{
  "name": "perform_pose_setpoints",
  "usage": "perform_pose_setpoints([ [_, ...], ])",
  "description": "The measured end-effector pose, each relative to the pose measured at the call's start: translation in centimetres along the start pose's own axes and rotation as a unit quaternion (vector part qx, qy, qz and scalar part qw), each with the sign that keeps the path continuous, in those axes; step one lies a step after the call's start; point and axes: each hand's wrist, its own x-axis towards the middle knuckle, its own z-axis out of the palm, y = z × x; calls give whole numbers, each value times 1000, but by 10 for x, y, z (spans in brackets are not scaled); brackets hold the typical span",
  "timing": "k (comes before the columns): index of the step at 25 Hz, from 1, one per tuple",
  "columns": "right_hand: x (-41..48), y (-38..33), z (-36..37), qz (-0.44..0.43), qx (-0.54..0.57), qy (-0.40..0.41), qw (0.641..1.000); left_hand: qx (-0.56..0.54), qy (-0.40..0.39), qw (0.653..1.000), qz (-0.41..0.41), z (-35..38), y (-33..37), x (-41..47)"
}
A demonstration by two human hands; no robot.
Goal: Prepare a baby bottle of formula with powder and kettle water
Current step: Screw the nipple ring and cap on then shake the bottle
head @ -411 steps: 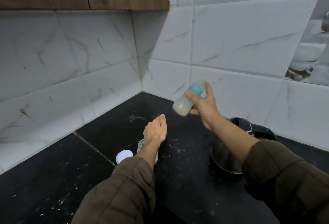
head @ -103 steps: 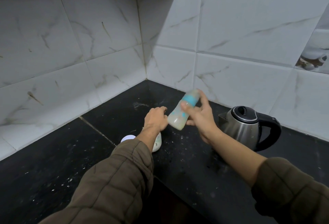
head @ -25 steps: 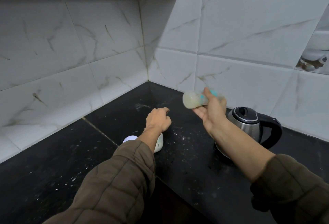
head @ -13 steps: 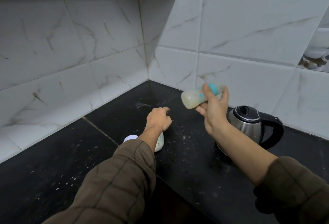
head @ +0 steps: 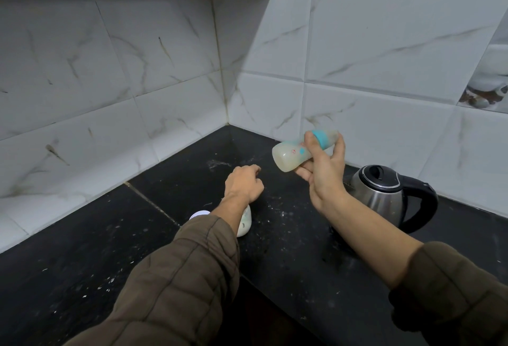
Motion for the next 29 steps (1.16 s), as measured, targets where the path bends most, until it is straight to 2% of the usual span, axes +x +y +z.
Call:
perform_pose_setpoints([
  [1,-1,0,0,-1,-15,-15,1000,0,-2,1000,0,1,0,1],
  [4,-12,1,-2,3,-106,-134,985,11,-19,1000,10,1,3,4],
  [6,-16,1,-5,-1,-126,-161,979,13,-24,1000,13,0,4,4],
  [7,-15,1,-4,-9,-110,-143,984,11,-19,1000,9,0,5,4],
  [11,1,2,-3,-11,5,29,1000,-6,-1,1000,-3,-2,3,2],
  [12,2,3,-3,-3,21,44,999,-7,-1,1000,-2,-1,2,2],
  [13,1,4,-4,6,16,34,999,-5,0,1000,-2,-1,3,3],
  [17,-18,8,-6,18,-107,-130,986,19,-34,999,13,-3,12,4],
  [18,-19,8,-7,14,-114,-143,983,17,-39,999,16,-4,13,4],
  [19,-20,6,-6,5,-98,-134,986,9,-35,999,15,-4,14,3],
  [23,-7,0,-1,-6,12,35,999,4,-1,1000,9,-3,11,-2],
  [24,-5,0,-1,-3,24,53,998,3,0,1000,8,-2,9,-1],
  [26,-9,2,-3,5,-8,14,1000,3,-6,1000,5,-2,9,0],
  [29,-23,6,-6,14,-109,-116,987,26,-30,999,14,-4,12,3],
])
